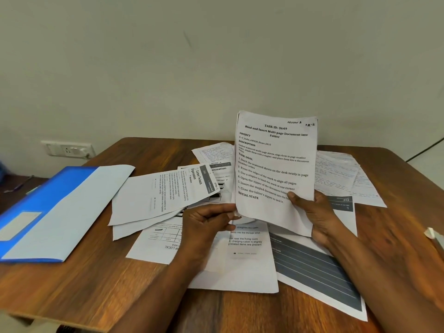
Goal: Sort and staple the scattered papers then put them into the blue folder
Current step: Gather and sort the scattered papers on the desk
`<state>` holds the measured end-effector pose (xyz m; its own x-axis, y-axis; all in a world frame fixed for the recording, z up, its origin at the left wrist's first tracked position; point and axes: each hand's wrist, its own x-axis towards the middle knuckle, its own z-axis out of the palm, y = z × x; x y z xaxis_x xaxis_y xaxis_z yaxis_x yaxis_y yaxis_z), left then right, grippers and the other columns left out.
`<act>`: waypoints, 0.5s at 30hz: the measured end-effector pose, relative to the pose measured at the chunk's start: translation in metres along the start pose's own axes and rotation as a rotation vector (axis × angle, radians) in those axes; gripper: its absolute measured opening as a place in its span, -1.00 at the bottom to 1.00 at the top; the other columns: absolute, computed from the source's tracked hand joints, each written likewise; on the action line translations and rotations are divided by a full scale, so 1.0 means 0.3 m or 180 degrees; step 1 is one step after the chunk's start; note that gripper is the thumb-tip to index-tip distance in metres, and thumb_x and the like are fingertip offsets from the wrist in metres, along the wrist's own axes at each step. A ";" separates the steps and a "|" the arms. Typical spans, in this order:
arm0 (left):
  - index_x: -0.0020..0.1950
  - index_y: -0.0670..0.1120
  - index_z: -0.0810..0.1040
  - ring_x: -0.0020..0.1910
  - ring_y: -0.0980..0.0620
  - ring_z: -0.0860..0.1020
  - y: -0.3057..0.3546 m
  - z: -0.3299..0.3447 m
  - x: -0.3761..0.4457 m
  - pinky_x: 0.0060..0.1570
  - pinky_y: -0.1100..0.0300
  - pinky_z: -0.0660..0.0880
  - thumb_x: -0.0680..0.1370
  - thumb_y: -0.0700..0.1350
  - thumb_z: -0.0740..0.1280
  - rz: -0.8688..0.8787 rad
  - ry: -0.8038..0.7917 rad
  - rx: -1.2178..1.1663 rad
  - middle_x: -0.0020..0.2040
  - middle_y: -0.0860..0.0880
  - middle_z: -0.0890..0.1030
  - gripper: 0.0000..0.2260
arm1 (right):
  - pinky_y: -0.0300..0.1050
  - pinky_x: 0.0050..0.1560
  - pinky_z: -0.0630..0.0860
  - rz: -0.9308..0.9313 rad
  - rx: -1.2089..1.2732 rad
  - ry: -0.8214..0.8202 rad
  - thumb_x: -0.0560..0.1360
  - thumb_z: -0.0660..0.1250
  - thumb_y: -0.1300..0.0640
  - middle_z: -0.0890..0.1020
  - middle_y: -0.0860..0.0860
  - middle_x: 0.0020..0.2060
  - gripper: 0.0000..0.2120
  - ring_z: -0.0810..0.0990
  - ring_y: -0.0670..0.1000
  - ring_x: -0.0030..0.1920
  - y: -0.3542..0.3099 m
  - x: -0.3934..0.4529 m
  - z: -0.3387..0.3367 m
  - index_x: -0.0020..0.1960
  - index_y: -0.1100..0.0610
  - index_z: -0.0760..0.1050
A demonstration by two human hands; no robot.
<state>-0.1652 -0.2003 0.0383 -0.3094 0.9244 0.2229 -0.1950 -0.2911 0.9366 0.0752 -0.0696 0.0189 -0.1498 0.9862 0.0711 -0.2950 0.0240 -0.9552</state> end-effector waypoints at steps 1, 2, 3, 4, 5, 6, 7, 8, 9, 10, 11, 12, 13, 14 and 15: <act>-0.09 -0.02 0.81 -0.09 -0.10 0.76 0.000 -0.001 -0.001 -0.21 0.18 0.66 0.55 -0.46 0.39 -0.0008 0.0000 0.0023 -0.07 -0.17 0.77 -0.64 | -0.09 -0.05 0.71 -0.0014 -0.0005 0.0002 -0.05 0.78 -0.11 0.75 0.07 0.10 -0.14 0.74 0.10 0.12 -0.002 -0.002 0.002 0.19 0.09 0.65; -0.08 -0.03 0.81 -0.10 -0.11 0.76 -0.001 -0.004 -0.001 -0.20 0.17 0.67 0.56 -0.45 0.37 -0.0013 0.0011 0.0028 -0.07 -0.18 0.77 -0.64 | -0.10 -0.06 0.70 -0.0036 -0.0016 0.0009 -0.09 0.78 -0.14 0.76 0.06 0.10 -0.10 0.74 0.09 0.10 -0.002 -0.003 0.003 0.19 0.09 0.65; -0.08 -0.05 0.81 -0.10 -0.12 0.75 -0.005 -0.009 -0.001 -0.20 0.16 0.67 0.56 -0.45 0.37 -0.0015 0.0030 0.0037 -0.07 -0.19 0.77 -0.66 | -0.10 -0.05 0.70 -0.0052 -0.0018 0.0019 -0.13 0.79 -0.17 0.76 0.06 0.10 -0.05 0.75 0.07 0.09 0.000 -0.001 0.002 0.20 0.09 0.65; -0.06 -0.08 0.80 -0.11 -0.12 0.75 -0.006 -0.009 -0.002 -0.19 0.15 0.68 0.55 -0.44 0.38 -0.0023 0.0053 0.0043 -0.07 -0.20 0.77 -0.70 | -0.09 -0.04 0.70 -0.0061 -0.0019 0.0030 -0.16 0.78 -0.20 0.75 0.06 0.11 -0.01 0.75 0.06 0.09 0.000 -0.001 0.002 0.21 0.09 0.65; -0.05 -0.11 0.79 -0.11 -0.13 0.75 -0.006 -0.010 -0.003 -0.18 0.13 0.68 0.54 -0.39 0.43 -0.0019 0.0073 0.0048 -0.08 -0.20 0.77 -0.78 | -0.09 -0.01 0.70 -0.0073 -0.0013 0.0041 -0.17 0.78 -0.21 0.75 0.06 0.12 0.01 0.75 0.06 0.09 0.002 0.001 0.001 0.22 0.10 0.64; -0.05 -0.14 0.78 -0.12 -0.14 0.75 -0.002 -0.009 -0.005 -0.16 0.11 0.68 0.50 -0.32 0.49 -0.0015 0.0081 0.0048 -0.09 -0.20 0.77 -0.88 | -0.08 0.02 0.70 -0.0090 -0.0002 0.0048 -0.17 0.78 -0.22 0.75 0.06 0.12 0.02 0.74 0.06 0.10 0.003 0.002 0.000 0.23 0.10 0.64; -0.06 -0.16 0.78 -0.13 -0.14 0.75 0.000 -0.007 -0.006 -0.15 0.09 0.68 0.44 -0.23 0.55 0.0004 0.0109 0.0084 -0.11 -0.19 0.77 -0.90 | -0.07 0.06 0.69 -0.0108 -0.0006 0.0046 -0.16 0.78 -0.22 0.75 0.06 0.13 0.01 0.74 0.06 0.11 0.004 0.003 -0.001 0.23 0.10 0.64; -0.08 -0.18 0.77 -0.16 -0.13 0.75 0.002 -0.005 -0.007 -0.14 0.08 0.68 0.37 -0.18 0.60 0.0011 0.0168 0.0183 -0.13 -0.18 0.77 -0.83 | -0.04 0.10 0.68 -0.0117 -0.0024 0.0056 -0.16 0.78 -0.22 0.75 0.07 0.13 0.00 0.74 0.07 0.12 0.006 0.005 -0.001 0.22 0.10 0.65; -0.09 -0.20 0.77 -0.20 -0.12 0.74 0.002 -0.004 -0.007 -0.14 0.10 0.68 0.32 -0.16 0.63 0.0019 0.0231 0.0326 -0.16 -0.17 0.77 -0.78 | -0.03 0.14 0.66 -0.0144 -0.0047 0.0057 -0.15 0.78 -0.23 0.75 0.07 0.13 -0.01 0.73 0.07 0.13 0.008 0.004 -0.001 0.22 0.10 0.65; -0.10 -0.21 0.76 -0.23 -0.10 0.74 0.000 -0.003 -0.007 -0.15 0.13 0.68 0.30 -0.17 0.65 0.0040 0.0297 0.0469 -0.18 -0.16 0.76 -0.77 | -0.02 0.15 0.66 -0.0167 -0.0070 0.0055 -0.15 0.77 -0.23 0.75 0.06 0.13 -0.02 0.73 0.08 0.13 0.010 0.004 0.000 0.21 0.10 0.66; -0.10 -0.23 0.75 -0.23 -0.10 0.74 -0.004 -0.003 -0.008 -0.15 0.14 0.68 0.32 -0.21 0.66 0.0056 0.0335 0.0557 -0.19 -0.15 0.76 -0.78 | -0.01 0.16 0.66 -0.0177 -0.0085 0.0051 -0.15 0.77 -0.24 0.75 0.06 0.12 -0.02 0.73 0.08 0.13 0.013 0.005 -0.002 0.20 0.09 0.66; -0.09 -0.24 0.75 -0.23 -0.10 0.75 -0.008 -0.002 -0.007 -0.15 0.14 0.67 0.36 -0.26 0.65 0.0048 0.0369 0.0596 -0.19 -0.15 0.76 -0.81 | 0.02 0.17 0.65 -0.0167 -0.0089 0.0058 -0.16 0.77 -0.24 0.75 0.05 0.12 -0.03 0.73 0.08 0.14 0.014 0.004 -0.002 0.19 0.09 0.66; -0.08 -0.23 0.74 -0.21 -0.10 0.75 -0.013 -0.004 -0.006 -0.16 0.13 0.67 0.40 -0.31 0.62 0.0036 0.0394 0.0583 -0.19 -0.14 0.76 -0.85 | 0.06 0.21 0.65 -0.0165 -0.0092 0.0059 -0.15 0.77 -0.25 0.75 0.05 0.12 -0.03 0.73 0.08 0.14 0.016 0.005 -0.001 0.19 0.09 0.66; -0.07 -0.22 0.74 -0.20 -0.10 0.76 -0.016 -0.006 -0.004 -0.16 0.12 0.67 0.44 -0.35 0.58 0.0026 0.0419 0.0554 -0.18 -0.14 0.76 -0.88 | 0.10 0.25 0.62 -0.0171 -0.0087 0.0066 -0.14 0.77 -0.24 0.75 0.05 0.13 -0.03 0.72 0.09 0.16 0.016 0.005 0.000 0.20 0.09 0.66; -0.06 -0.21 0.74 -0.19 -0.11 0.76 -0.021 -0.008 -0.002 -0.17 0.12 0.67 0.46 -0.37 0.55 0.0019 0.0437 0.0518 -0.18 -0.13 0.77 -0.89 | 0.11 0.29 0.59 -0.0183 -0.0071 0.0059 -0.13 0.77 -0.24 0.74 0.06 0.14 -0.04 0.72 0.10 0.17 0.017 0.007 0.001 0.20 0.09 0.66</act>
<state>-0.1662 -0.1996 0.0317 -0.4363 0.8773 0.2000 -0.0434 -0.2426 0.9692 0.0731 -0.0676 0.0144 -0.1155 0.9859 0.1209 -0.2815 0.0842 -0.9559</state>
